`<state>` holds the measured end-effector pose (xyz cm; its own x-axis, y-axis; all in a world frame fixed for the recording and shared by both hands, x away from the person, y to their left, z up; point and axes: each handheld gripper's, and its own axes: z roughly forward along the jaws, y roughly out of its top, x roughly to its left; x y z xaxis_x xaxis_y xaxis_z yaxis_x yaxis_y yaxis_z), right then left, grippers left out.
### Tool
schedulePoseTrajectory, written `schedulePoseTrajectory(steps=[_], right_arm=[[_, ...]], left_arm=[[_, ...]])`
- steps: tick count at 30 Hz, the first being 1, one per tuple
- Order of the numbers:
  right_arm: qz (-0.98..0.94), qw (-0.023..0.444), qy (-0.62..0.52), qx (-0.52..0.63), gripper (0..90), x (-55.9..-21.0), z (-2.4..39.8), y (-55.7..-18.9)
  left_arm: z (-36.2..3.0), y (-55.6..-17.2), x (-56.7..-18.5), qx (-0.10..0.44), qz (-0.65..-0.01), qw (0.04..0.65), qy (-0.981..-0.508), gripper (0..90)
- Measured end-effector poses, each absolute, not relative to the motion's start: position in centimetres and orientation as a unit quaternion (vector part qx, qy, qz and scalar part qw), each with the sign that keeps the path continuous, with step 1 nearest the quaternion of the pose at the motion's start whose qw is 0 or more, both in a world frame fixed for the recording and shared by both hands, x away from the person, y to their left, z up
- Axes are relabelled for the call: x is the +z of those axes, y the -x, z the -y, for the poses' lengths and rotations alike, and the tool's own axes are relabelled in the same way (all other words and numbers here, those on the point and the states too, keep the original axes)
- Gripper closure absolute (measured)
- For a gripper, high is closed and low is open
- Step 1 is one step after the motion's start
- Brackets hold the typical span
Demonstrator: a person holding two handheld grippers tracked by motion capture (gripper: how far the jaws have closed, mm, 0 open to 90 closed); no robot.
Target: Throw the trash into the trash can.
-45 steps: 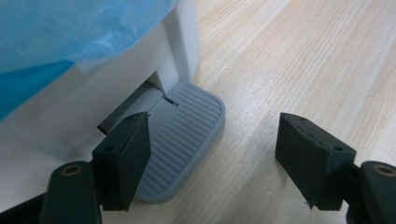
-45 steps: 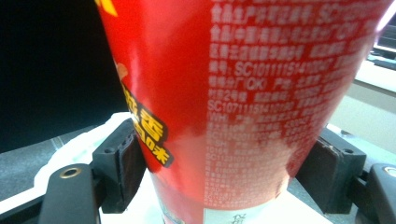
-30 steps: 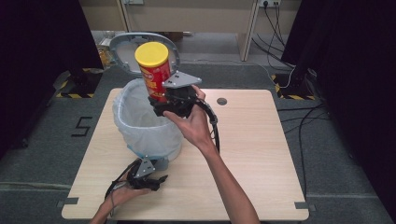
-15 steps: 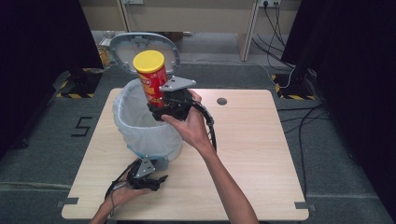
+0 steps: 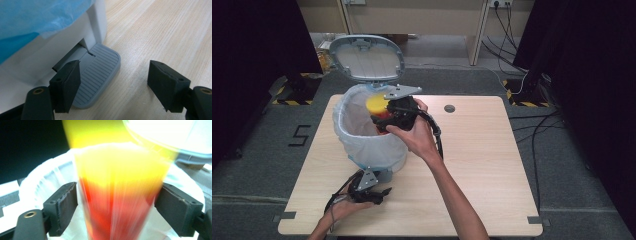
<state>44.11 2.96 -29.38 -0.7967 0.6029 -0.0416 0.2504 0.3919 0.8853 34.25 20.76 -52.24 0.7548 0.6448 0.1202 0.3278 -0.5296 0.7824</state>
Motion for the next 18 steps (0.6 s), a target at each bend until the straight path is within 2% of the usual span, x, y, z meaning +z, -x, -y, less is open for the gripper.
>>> schedulePoseTrajectory(steps=[1,2,3,8,18], right_arm=[[-0.811,0.185,-0.262,0.489,18.4,-29.2,-2.8,-44.0],[-0.808,0.193,-0.257,0.494,18.6,-29.0,-2.6,-43.9],[-0.804,0.198,-0.259,0.497,15.7,-28.9,-2.3,-43.7],[-0.787,0.216,-0.264,0.514,15.9,-28.2,-0.4,-43.0],[-0.765,0.228,-0.301,0.522,16.5,-29.1,4.6,-43.1]], left_arm=[[-20.8,-34.3,-52.2,0.200,-0.286,0.392,-0.851,26.5],[-20.8,-34.3,-52.2,0.199,-0.285,0.392,-0.852,26.5],[-20.8,-34.3,-52.2,0.201,-0.285,0.392,-0.851,26.5],[-20.8,-34.3,-52.2,0.202,-0.285,0.393,-0.851,26.5],[-20.8,-34.3,-52.3,0.202,-0.285,0.394,-0.850,26.5]])
